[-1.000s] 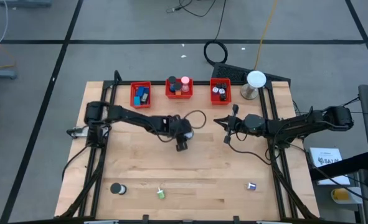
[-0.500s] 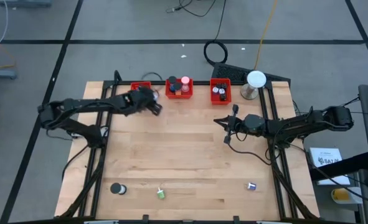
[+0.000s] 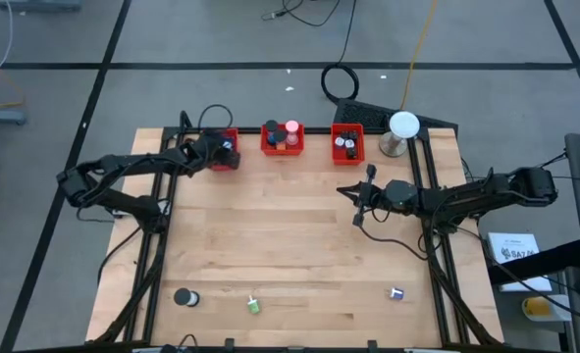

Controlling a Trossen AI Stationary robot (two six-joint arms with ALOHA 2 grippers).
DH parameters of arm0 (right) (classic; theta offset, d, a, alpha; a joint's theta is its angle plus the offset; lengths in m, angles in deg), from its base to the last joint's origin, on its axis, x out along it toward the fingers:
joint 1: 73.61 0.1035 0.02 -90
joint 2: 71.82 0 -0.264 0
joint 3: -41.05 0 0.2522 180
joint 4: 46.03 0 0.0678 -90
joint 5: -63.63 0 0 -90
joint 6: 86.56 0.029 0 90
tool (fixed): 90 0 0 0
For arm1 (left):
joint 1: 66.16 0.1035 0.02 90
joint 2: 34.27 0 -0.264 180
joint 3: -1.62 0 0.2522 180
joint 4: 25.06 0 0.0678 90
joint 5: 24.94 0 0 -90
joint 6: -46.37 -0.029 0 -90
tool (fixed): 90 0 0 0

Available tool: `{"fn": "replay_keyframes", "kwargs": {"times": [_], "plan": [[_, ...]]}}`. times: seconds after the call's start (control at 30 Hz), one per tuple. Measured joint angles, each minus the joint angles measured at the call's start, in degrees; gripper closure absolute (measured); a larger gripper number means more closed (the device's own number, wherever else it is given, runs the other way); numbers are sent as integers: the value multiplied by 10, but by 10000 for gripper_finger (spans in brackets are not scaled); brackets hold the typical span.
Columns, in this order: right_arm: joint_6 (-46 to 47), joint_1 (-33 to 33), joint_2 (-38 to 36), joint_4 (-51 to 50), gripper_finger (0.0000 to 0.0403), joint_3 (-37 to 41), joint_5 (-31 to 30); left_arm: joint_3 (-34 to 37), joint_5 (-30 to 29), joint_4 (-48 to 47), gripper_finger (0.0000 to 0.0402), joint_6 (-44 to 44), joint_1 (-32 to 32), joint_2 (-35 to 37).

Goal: Pick & Place Office items
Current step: Put the white timer into the left orange basket, then put the blue charger adapter into the right orange basket

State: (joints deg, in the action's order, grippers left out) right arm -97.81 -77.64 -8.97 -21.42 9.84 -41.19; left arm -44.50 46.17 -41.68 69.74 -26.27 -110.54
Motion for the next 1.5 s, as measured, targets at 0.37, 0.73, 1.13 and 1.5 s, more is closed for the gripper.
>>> {"fn": "replay_keyframes", "kwargs": {"times": [0.37, 0.73, 1.13, 1.5], "plan": [[0, 0, 0, 0, 402, 0, 0, 14, 26, 15, 203, -5, 9, 0], [34, 0, 0, 12, 399, 0, 0, 16, 45, 30, 205, -105, -27, 60], [229, 35, -6, -380, 399, -127, -8, 214, 208, 576, 372, -177, -238, 76], [562, 205, 13, -761, 399, -242, -46, 207, 143, 640, 379, -217, -346, 1]]}}
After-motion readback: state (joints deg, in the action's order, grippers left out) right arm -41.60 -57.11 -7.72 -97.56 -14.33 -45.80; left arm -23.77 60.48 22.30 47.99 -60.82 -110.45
